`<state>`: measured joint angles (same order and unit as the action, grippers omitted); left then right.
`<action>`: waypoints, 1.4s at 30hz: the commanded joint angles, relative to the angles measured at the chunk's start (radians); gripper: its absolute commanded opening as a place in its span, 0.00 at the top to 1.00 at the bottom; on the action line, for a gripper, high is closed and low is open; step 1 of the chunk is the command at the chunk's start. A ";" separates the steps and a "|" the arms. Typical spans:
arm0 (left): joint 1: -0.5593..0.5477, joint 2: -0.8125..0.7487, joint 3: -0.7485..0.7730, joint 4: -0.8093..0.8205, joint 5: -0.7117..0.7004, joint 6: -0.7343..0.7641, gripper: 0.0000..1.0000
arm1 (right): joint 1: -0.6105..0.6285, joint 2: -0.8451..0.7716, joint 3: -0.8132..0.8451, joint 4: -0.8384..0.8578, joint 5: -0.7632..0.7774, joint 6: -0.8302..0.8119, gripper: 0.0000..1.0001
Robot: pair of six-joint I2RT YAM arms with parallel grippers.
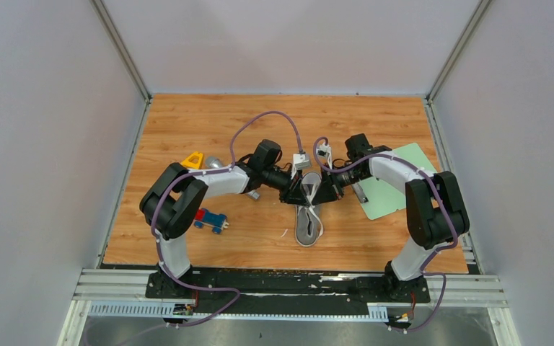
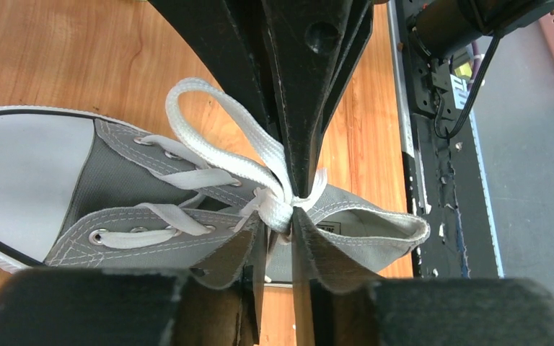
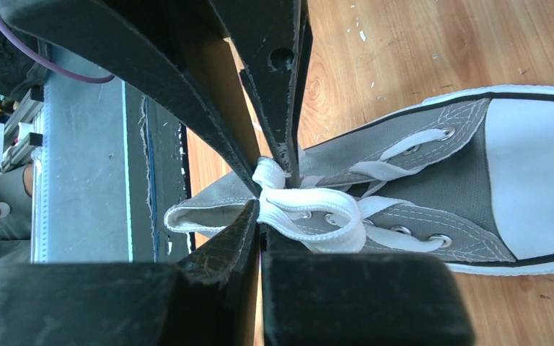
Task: Tie the shoes
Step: Cross the shoelace with the shoelace.
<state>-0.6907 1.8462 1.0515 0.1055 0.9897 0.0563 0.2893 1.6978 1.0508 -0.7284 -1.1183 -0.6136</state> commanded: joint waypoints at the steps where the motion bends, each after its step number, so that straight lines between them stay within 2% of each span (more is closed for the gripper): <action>1: -0.003 -0.050 0.000 0.055 0.014 -0.016 0.72 | 0.002 -0.012 0.038 -0.010 -0.031 0.009 0.98; 4: -0.003 -0.046 0.005 0.052 0.019 -0.013 0.67 | 0.003 -0.010 0.043 -0.009 -0.019 0.008 0.98; 7: -0.003 -0.043 0.016 0.030 0.030 0.005 0.67 | 0.002 -0.008 0.047 -0.009 -0.017 0.011 0.98; 9: -0.004 -0.043 0.025 0.006 0.033 0.031 0.70 | 0.002 -0.007 0.049 -0.009 -0.017 0.011 0.98; 13: -0.004 -0.050 0.040 -0.043 0.015 0.096 0.81 | 0.002 -0.003 0.047 -0.010 -0.018 0.012 0.98; 17: -0.003 -0.062 0.026 -0.031 0.000 0.095 0.88 | 0.002 0.002 0.042 -0.010 -0.024 0.013 0.98; 23: -0.003 -0.072 -0.016 0.063 -0.010 0.038 0.96 | 0.003 0.005 0.036 -0.012 -0.040 0.024 0.98; 27: -0.004 -0.075 -0.076 0.193 -0.040 -0.040 1.00 | 0.004 0.011 0.025 -0.012 -0.072 0.038 0.98; 37: -0.004 -0.043 -0.197 0.512 -0.137 -0.242 1.00 | 0.021 0.079 0.023 -0.017 -0.141 0.066 0.98; 42: -0.004 -0.033 -0.239 0.586 -0.188 -0.305 1.00 | 0.021 0.084 0.007 -0.005 -0.164 0.094 0.98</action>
<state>-0.6926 1.8091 0.8326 0.5415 0.8734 -0.1738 0.3012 1.7790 1.0668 -0.7414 -1.2011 -0.5457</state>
